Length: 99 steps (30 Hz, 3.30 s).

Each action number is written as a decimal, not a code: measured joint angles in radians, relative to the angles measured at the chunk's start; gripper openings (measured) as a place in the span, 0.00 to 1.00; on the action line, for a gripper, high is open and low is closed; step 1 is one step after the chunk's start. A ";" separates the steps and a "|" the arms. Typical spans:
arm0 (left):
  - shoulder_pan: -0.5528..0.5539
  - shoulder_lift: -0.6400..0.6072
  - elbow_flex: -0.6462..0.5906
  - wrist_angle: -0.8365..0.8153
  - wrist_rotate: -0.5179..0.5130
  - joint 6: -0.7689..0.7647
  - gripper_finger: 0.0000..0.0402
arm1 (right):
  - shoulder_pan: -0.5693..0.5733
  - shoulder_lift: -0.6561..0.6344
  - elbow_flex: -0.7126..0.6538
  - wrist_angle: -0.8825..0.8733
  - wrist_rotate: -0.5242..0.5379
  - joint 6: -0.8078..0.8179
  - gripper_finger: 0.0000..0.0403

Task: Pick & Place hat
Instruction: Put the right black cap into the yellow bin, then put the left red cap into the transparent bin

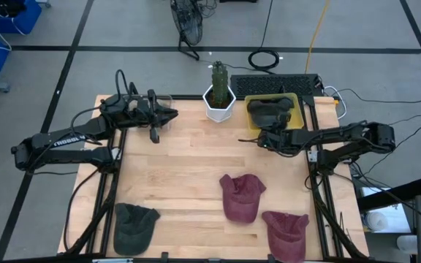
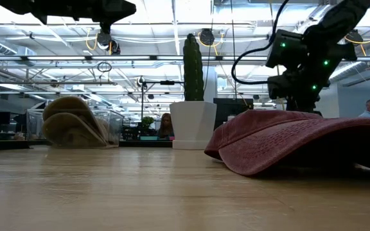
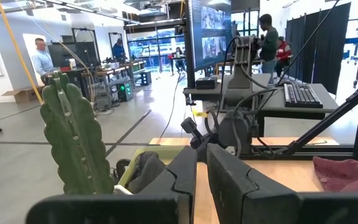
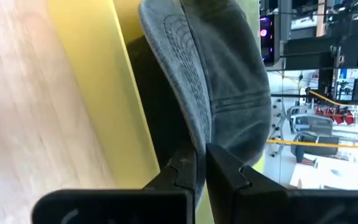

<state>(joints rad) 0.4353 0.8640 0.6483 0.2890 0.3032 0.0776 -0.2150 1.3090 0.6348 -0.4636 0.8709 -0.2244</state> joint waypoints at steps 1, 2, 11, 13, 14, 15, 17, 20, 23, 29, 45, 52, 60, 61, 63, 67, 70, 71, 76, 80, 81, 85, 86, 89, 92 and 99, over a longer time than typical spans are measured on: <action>0.000 0.000 0.000 0.000 0.000 0.000 0.12 | 0.000 0.000 -0.006 0.019 0.000 -0.003 0.02; 0.000 0.000 0.000 0.000 0.000 0.000 0.12 | -0.001 0.000 -0.011 0.033 0.000 -0.005 0.03; 0.000 0.000 0.000 0.000 0.000 0.000 0.12 | -0.056 -0.001 -0.013 0.080 -0.081 0.044 0.23; 0.000 0.000 0.000 0.000 0.000 -0.001 0.12 | -0.066 -0.001 -0.013 0.100 -0.091 0.055 0.28; 0.000 0.000 0.000 0.000 0.000 -0.001 0.12 | -0.068 -0.001 -0.013 0.107 -0.091 0.055 0.30; 0.000 0.000 0.000 0.000 0.000 -0.001 0.12 | -0.067 -0.006 -0.013 0.110 -0.091 0.055 0.31; 0.000 0.000 0.000 0.000 0.000 -0.001 0.12 | -0.059 -0.022 -0.014 0.112 -0.090 0.056 0.33; 0.000 0.000 0.000 -0.001 0.000 -0.001 0.12 | -0.036 -0.072 -0.013 0.114 -0.113 0.060 0.35; 0.000 0.000 0.000 -0.006 0.000 0.002 0.12 | -0.006 -0.137 -0.013 0.114 -0.139 0.095 0.36; 0.000 0.000 0.000 -0.008 0.000 -0.001 0.12 | 0.039 -0.287 -0.011 0.108 -0.252 0.186 0.36; 0.000 0.000 0.000 0.001 0.000 0.000 0.12 | -0.215 -0.306 -0.011 0.152 -0.459 0.439 0.15; 0.000 0.000 0.000 0.001 0.000 0.022 0.12 | -0.353 -0.253 -0.010 0.144 -0.612 0.511 0.02; 0.000 0.000 0.000 0.001 0.000 0.014 0.12 | -0.457 -0.099 -0.009 0.181 -0.613 0.457 0.00; 0.000 0.000 0.000 0.001 0.000 0.014 0.12 | -0.466 -0.080 -0.009 0.195 -0.613 0.441 0.00; 0.000 0.000 0.000 0.000 0.000 0.015 0.12 | -0.484 -0.053 -0.009 0.225 -0.611 0.416 0.01; 0.000 0.000 0.000 0.000 0.000 0.019 0.12 | -0.511 -0.028 -0.008 0.283 -0.546 0.373 0.01; 0.000 0.000 0.000 -0.001 0.000 0.019 0.12 | -0.518 -0.036 -0.009 0.292 -0.536 0.356 0.01; 0.000 0.000 0.000 -0.004 0.000 0.019 0.12 | -0.518 -0.045 -0.009 0.290 -0.536 0.351 0.01; 0.000 0.000 0.000 -0.009 0.000 0.020 0.12 | -0.504 -0.117 -0.009 0.279 -0.575 0.348 0.01; 0.000 0.000 0.000 -0.009 0.000 0.016 0.12 | -0.477 -0.185 -0.009 0.243 -0.588 0.382 0.01; 0.000 0.000 0.000 -0.008 0.000 0.014 0.12 | -0.469 -0.201 -0.009 0.231 -0.587 0.383 0.01; 0.000 0.000 0.000 -0.009 0.000 0.007 0.12 | -0.425 -0.261 -0.010 0.191 -0.588 0.402 0.01; 0.000 0.000 0.000 -0.008 0.000 0.007 0.12 | -0.410 -0.274 -0.010 0.186 -0.592 0.408 0.01; 0.000 0.000 0.000 -0.008 0.000 0.006 0.12 | -0.358 -0.307 -0.010 0.191 -0.662 0.412 0.01; 0.000 0.000 0.000 -0.009 0.000 0.008 0.12 | -0.294 -0.318 -0.010 0.218 -0.805 0.383 0.01; 0.000 0.000 0.000 -0.003 0.000 0.012 0.12 | -0.124 -0.280 -0.010 0.316 -0.895 0.368 0.01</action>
<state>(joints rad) 0.4351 0.8642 0.6483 0.2860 0.3031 0.0893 -0.3388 1.0289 0.6250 -0.1476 -0.0242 0.1440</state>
